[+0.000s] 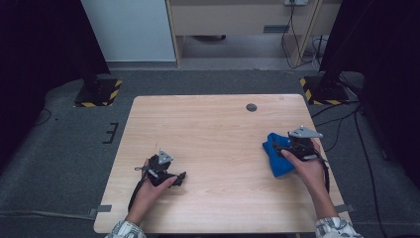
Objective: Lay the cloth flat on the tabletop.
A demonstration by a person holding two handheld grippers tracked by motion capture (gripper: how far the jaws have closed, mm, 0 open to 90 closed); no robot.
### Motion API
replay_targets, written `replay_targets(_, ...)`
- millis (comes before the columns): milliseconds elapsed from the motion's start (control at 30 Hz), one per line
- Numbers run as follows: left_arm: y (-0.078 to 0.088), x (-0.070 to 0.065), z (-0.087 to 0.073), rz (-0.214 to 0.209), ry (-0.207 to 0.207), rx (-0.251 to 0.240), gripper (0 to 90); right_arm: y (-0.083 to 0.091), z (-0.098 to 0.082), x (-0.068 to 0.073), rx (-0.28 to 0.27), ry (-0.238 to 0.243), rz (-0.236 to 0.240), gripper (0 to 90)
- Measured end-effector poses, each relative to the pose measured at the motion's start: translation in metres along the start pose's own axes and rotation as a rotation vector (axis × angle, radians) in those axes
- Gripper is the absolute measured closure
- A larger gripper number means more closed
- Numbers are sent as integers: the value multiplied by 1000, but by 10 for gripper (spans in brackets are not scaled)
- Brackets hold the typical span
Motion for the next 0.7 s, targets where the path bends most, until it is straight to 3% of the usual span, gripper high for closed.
replay_targets(33,0,0,0,0,0,0,0,0,0,0,0,0,0,222)
replay_targets(67,0,0,0,0,0,1,0,-10,-11,0,43,-8,16,210)
replay_targets(167,0,-1,0,0,-1,1,0,-18,-19,2,79,-16,26,189)
replay_targets(200,0,-1,0,-1,-2,1,0,-24,-24,4,117,-20,35,179)
replay_targets(233,0,-1,0,-1,-2,1,0,-24,-24,4,117,-20,35,179)
replay_targets(267,0,-2,0,-1,-4,1,0,-29,-28,5,150,-36,33,208)
replay_targets(367,0,-2,0,-4,-6,1,0,-32,-35,6,183,-34,40,234)
replay_targets(467,0,-2,0,-4,-6,0,0,-32,-38,5,169,-70,65,276)
replay_targets(533,0,-2,0,-3,-5,0,0,-32,-44,3,146,-125,96,326)
replay_targets(600,0,-2,-1,-3,-5,1,0,-29,-49,0,108,-131,118,412)
replay_targets(633,0,-2,-1,-3,-5,1,0,-29,-49,0,108,-131,118,412)
replay_targets(700,0,-3,-1,-3,-4,1,0,-27,-50,-2,105,-148,125,500)
Point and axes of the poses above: each handheld gripper's, and its own axes: y roughly backward along the jaws, z roughly out of its top, x roughly to its left, the point moved 2 cm from there along -y, roughly forward along the jaws, and after that the axes turned 12 degrees about y, right-handed, at the moved point
